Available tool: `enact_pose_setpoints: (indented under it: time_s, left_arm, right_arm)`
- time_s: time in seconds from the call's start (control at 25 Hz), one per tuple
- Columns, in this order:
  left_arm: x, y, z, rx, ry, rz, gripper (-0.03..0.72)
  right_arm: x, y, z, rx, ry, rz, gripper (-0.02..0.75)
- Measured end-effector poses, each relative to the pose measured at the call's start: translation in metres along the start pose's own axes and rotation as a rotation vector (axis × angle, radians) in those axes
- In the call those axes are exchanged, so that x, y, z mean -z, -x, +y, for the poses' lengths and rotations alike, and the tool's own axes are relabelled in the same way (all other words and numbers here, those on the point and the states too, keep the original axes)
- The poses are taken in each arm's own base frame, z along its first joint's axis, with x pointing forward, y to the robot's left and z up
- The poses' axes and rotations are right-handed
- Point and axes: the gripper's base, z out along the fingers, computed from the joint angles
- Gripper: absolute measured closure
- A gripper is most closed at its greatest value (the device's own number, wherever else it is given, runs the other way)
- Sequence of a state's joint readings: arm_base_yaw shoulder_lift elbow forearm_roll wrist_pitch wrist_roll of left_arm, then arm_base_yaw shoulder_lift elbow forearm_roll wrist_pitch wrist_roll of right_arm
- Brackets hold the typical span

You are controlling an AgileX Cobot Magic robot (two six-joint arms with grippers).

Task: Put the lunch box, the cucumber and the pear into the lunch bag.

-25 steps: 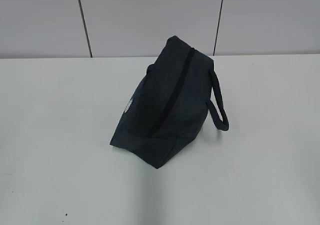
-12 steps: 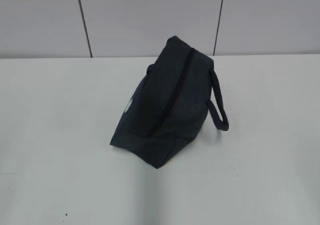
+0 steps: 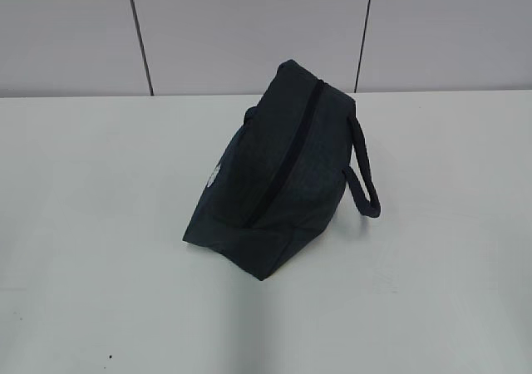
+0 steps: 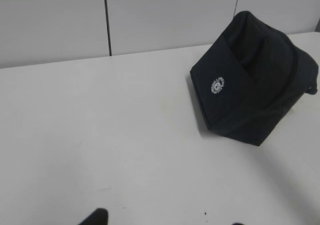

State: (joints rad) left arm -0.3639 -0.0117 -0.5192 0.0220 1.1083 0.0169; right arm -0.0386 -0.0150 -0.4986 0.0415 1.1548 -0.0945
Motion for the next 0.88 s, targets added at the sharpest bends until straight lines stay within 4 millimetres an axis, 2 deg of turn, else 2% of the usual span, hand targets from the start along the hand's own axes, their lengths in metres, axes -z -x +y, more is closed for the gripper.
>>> enact_pose_setpoints:
  time_s: [0.32,0.68,0.88]
  left_arm:
    - [0.0005,-0.0002,-0.0003,0.009,0.016,-0.003,0.253]
    - [0.0007,-0.0002,-0.0044,0.163,0.305,0.004,0.253]
    - [0.0006,-0.0001,-0.0051,0.191,0.357,0.006,0.253]
  right_arm:
    - [0.0,0.0001,0.0,0.0,0.0,-0.002,0.343]
    - [0.0005,-0.0002,0.0001,0.003,0.006,-0.006,0.343]
    - [0.0006,-0.0003,-0.0003,0.021,0.036,-0.008,0.343]
